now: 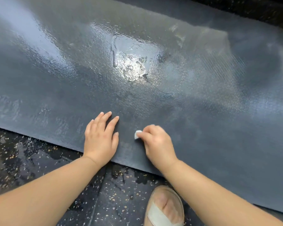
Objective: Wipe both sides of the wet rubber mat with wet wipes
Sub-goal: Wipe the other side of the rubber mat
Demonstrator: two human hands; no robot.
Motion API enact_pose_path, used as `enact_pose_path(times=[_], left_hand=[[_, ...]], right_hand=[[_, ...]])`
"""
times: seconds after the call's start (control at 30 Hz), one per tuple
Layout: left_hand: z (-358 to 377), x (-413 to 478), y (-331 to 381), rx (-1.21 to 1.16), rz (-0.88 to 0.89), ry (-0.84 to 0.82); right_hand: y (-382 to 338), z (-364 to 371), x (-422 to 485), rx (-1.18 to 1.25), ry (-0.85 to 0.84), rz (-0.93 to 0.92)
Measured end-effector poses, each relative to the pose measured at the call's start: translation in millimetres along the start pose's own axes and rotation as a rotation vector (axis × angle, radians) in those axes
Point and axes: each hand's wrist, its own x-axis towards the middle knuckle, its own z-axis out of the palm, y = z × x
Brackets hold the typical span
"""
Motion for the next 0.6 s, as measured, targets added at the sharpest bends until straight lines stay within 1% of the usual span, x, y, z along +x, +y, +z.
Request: enact_pose_path(times=[0.1,0.13,0.17,0.2,0.27,0.3,0.37,0.43,0.5,0.53,0.6], left_hand=[[2,-1,-3,0.024,0.021,0.009],[2,-2,-4,0.032,0.027,0.013],[2,-2,-4,0.037,0.029,0.017],[2,-1,-5,0.041,0.028,0.022],[2,1,-5,0.045,0.023,0.026],[1,2,-4,0.047,0.021,0.03],[2,6,-2,0.053,0.02,0.047],[2,12,2,0.044,0.022,0.067],[3,23,7,0.021,0.013,0.082],[3,29,9,0.008,-0.001,0.093],[4,40,10,-0.025,-0.055,0.096]], right_hand=[[-22,9,-32,0.08,-0.32,-0.205],[-20,5,-28,0.113,-0.355,-0.235],[-14,-2,-17,0.129,-0.324,-0.239],[-4,-12,0,0.125,-0.238,-0.218],[22,-32,46,0.06,-0.007,-0.086],[36,-43,71,0.001,0.081,-0.007],[64,-59,115,-0.111,0.196,0.14],[82,-65,143,-0.107,0.215,0.285],[77,-56,146,-0.105,0.182,0.324],[66,-47,137,-0.114,0.162,0.298],[37,-23,100,-0.066,0.12,0.146]])
